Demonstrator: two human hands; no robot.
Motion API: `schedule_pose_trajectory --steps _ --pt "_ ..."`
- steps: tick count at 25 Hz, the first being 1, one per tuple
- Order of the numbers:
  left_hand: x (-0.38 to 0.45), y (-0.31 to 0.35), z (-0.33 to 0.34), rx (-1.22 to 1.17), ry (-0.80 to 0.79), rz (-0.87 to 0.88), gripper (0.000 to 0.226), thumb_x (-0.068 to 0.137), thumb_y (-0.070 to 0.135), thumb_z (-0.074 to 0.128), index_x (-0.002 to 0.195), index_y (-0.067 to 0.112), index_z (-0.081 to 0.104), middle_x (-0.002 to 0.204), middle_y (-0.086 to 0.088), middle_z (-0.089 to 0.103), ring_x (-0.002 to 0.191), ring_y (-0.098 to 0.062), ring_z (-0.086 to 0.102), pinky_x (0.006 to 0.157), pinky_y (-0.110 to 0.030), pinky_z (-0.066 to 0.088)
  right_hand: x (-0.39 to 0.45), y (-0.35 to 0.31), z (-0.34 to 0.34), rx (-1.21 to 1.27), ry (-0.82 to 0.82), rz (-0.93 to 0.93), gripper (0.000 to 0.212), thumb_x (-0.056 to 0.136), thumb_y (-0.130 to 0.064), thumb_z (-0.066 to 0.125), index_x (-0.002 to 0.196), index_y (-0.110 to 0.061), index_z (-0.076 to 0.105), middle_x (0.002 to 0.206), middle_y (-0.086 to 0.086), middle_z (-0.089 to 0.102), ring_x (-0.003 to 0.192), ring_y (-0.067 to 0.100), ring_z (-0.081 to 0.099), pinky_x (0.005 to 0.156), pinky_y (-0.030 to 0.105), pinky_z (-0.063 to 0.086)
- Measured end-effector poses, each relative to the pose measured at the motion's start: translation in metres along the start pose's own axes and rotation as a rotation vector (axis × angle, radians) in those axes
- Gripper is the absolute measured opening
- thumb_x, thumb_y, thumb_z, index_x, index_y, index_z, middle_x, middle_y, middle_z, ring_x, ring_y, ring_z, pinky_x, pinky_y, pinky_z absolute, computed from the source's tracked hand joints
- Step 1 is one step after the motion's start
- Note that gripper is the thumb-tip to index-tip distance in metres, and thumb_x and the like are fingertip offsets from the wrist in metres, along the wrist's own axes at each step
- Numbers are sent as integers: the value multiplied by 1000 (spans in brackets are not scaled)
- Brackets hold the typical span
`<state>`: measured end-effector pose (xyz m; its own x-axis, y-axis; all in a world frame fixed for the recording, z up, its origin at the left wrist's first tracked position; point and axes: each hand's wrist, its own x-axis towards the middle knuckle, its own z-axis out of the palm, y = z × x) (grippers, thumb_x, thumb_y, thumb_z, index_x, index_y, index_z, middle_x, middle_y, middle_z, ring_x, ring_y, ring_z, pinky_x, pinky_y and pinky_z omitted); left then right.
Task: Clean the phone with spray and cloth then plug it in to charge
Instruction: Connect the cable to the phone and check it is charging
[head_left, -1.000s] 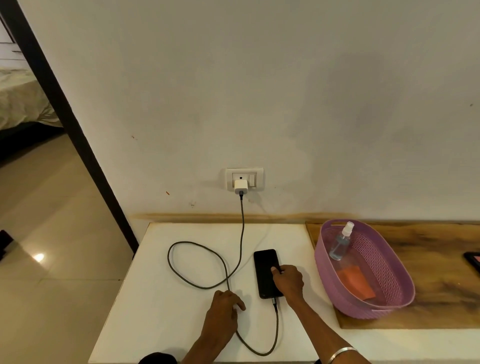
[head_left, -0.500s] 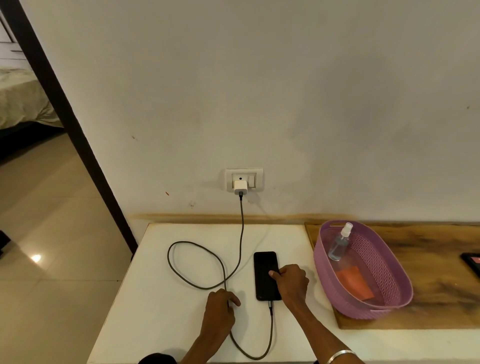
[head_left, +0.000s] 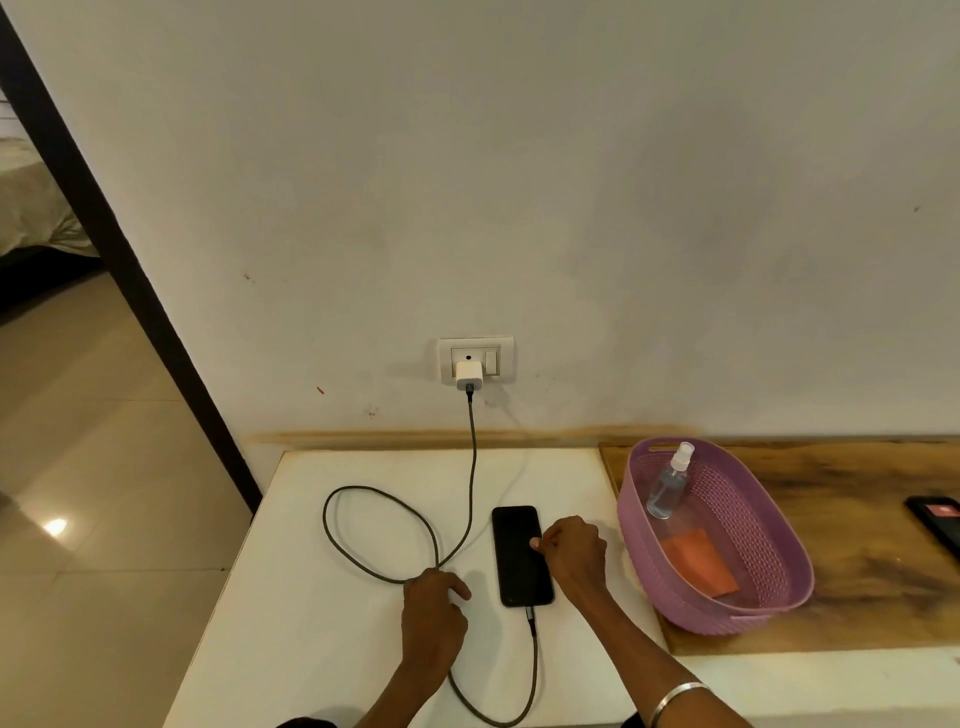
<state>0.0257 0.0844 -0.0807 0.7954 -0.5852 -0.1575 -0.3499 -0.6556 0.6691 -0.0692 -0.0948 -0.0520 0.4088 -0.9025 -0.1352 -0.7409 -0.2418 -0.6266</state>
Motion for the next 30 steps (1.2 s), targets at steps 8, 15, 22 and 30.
schedule_pose_trajectory --steps 8,15,22,30 --pt "-2 21 -16 113 105 134 39 87 0 54 92 37 63 110 22 54 121 -7 45 89 -22 41 61 -97 -44 -3 126 -426 48 97 -8 45 143 -24 45 98 9 65 87 21 63 82 31 53" --pt "16 28 -12 250 106 342 51 96 13 46 142 35 40 151 15 34 142 -11 25 113 -21 31 90 -123 -39 -351 59 -507 89 92 -5 51 152 -40 -5 105 15 49 68 23 58 64 34 54" --pt "40 30 -18 170 181 303 58 95 14 51 150 24 33 159 3 30 145 -16 30 118 -27 34 108 -124 -26 -582 44 -510 93 90 -8 54 152 -40 -8 117 21 50 66 21 50 61 32 48" --pt "65 37 -36 170 173 311 64 93 8 54 153 16 32 159 -5 31 147 -22 30 120 -32 29 104 -123 -20 -546 56 -461 89 91 -6 50 152 -41 -6 110 18 51 62 21 54 56 31 49"
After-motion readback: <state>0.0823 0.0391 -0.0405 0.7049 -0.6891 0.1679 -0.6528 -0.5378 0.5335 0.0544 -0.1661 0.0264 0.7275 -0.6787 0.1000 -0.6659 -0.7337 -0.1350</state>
